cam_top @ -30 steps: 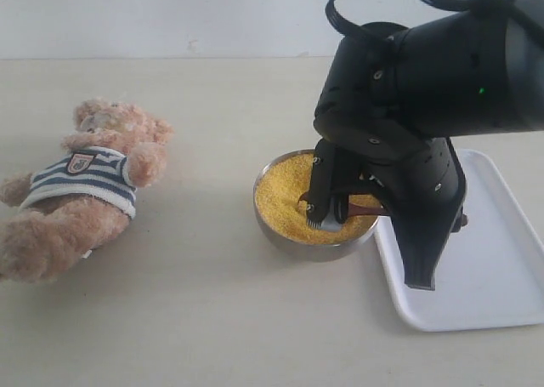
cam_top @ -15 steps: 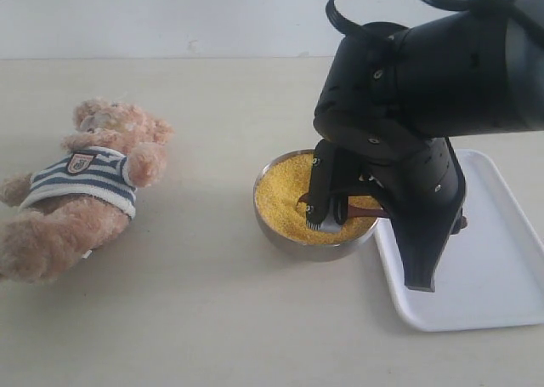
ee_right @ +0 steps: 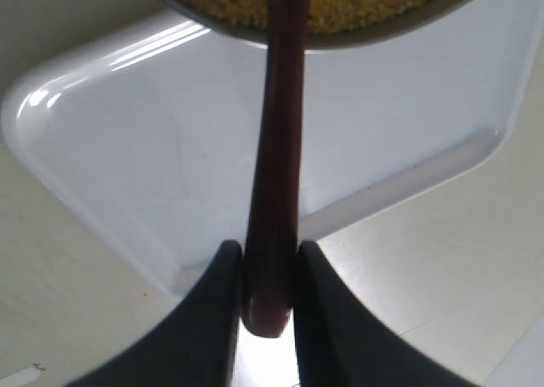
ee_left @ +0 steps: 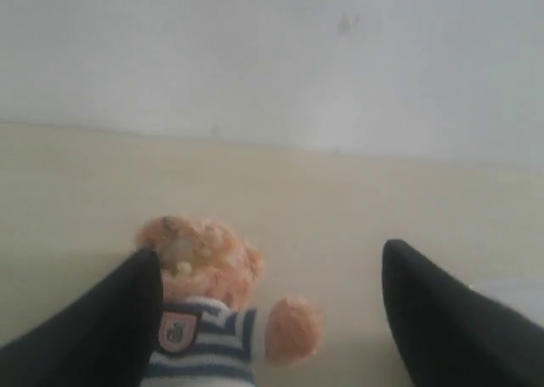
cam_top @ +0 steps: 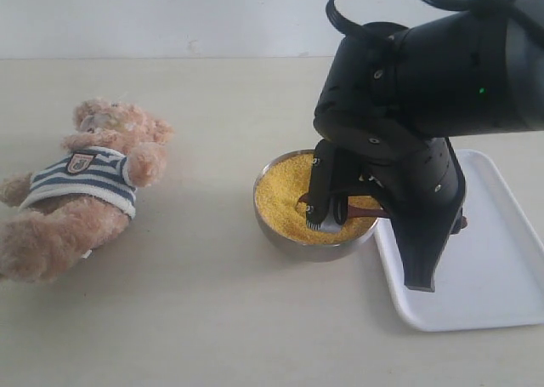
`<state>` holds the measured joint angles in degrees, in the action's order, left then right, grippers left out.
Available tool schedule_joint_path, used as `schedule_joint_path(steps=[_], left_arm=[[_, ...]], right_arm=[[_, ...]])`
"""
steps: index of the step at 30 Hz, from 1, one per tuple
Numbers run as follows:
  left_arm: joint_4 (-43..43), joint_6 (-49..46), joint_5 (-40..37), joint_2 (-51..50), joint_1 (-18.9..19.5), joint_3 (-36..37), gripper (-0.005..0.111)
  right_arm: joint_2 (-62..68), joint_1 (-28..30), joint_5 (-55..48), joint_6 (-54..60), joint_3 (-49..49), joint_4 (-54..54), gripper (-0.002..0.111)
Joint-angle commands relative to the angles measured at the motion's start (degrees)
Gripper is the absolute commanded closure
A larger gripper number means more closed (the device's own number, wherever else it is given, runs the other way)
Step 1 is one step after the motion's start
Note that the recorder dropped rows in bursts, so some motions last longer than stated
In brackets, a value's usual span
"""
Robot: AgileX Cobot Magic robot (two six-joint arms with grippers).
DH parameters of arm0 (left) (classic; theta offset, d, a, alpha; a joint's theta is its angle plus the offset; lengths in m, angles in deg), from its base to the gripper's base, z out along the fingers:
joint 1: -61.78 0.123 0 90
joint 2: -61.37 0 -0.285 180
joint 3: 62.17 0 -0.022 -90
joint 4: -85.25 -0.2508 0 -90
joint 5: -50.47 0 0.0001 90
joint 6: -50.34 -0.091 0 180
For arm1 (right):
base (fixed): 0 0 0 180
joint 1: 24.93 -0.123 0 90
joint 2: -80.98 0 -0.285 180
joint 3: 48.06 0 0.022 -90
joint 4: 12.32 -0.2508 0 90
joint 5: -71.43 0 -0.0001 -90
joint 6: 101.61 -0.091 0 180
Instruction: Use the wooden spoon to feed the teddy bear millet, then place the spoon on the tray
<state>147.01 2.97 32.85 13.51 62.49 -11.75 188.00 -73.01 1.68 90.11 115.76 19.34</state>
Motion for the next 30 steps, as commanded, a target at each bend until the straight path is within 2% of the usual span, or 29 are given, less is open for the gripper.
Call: schedule_joint_path(steps=[1, 5, 12, 30], left_arm=[[-8.29, 0.48, -13.51, -13.39, -0.32, -8.07, 0.034], [-12.31, 5.79, -17.8, -22.4, -0.32, -13.53, 0.031], [-32.62, 21.84, -20.35, -31.76, -0.32, -18.81, 0.019], [-32.25, 22.07, -18.16, -53.81, -0.32, -18.91, 0.017]], right_arm=[[-0.54, 0.2, -0.21, 0.25, 0.41, -0.2, 0.109], [-0.54, 0.2, -0.21, 0.25, 0.41, -0.2, 0.109], [-0.54, 0.2, -0.21, 0.25, 0.41, -0.2, 0.109], [-0.54, 0.2, -0.21, 0.23, 0.41, -0.31, 0.109]])
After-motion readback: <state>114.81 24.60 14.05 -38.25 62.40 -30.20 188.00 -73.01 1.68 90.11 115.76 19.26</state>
